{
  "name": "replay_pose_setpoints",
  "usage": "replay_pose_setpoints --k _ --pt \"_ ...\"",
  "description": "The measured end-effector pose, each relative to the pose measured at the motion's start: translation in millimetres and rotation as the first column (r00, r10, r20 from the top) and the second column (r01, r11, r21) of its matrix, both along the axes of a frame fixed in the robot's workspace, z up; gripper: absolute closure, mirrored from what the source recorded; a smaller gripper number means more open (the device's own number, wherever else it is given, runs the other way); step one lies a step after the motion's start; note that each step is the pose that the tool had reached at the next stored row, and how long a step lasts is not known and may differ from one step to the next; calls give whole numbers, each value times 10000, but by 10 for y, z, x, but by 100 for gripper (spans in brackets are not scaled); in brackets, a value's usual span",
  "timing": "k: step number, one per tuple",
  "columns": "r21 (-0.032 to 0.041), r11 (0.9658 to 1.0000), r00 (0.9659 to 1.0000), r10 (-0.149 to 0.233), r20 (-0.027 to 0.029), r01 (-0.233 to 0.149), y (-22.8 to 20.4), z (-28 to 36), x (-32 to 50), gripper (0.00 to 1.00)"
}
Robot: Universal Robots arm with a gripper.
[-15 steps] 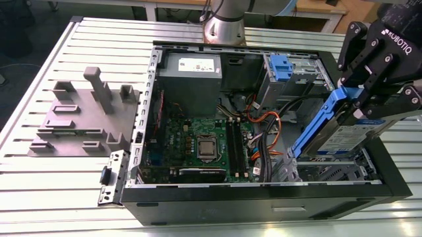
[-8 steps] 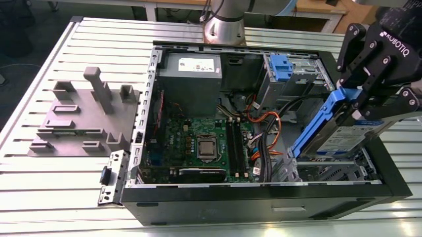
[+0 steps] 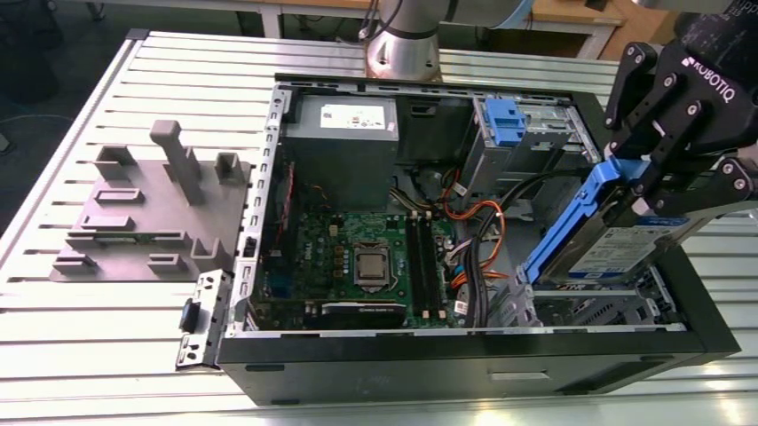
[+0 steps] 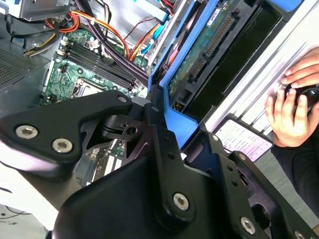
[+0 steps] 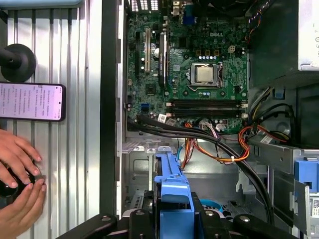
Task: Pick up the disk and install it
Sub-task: 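Insert the disk into the insertion slot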
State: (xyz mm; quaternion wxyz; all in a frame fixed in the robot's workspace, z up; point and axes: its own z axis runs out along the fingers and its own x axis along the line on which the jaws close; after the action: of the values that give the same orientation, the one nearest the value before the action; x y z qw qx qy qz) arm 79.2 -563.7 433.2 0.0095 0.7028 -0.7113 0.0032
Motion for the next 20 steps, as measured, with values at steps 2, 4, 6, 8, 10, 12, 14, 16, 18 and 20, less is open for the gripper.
replay_pose_setpoints --k 2,4,6,8,10,12,14,16,18,20 --pt "0 10000 10000 -1 0 1 0 0 0 64" --pt "-1 10000 10000 -1 1 1 0 1 0 62" --pt "3 10000 10000 -1 1 1 0 -6 0 62" --pt "2 10000 10000 -1 3 1 0 -39 0 56" --pt "1 10000 10000 -1 3 1 0 -74 0 56" --pt "0 10000 10000 -1 3 1 0 -144 4 56" --pt "0 10000 10000 0 3 0 0 -181 10 57" --pt "-4 10000 10000 -1 2 1 0 -217 19 64" --pt "-8 10000 10000 -2 5 2 0 -247 22 76" --pt "-12 10000 10000 -2 7 2 0 -254 23 82"
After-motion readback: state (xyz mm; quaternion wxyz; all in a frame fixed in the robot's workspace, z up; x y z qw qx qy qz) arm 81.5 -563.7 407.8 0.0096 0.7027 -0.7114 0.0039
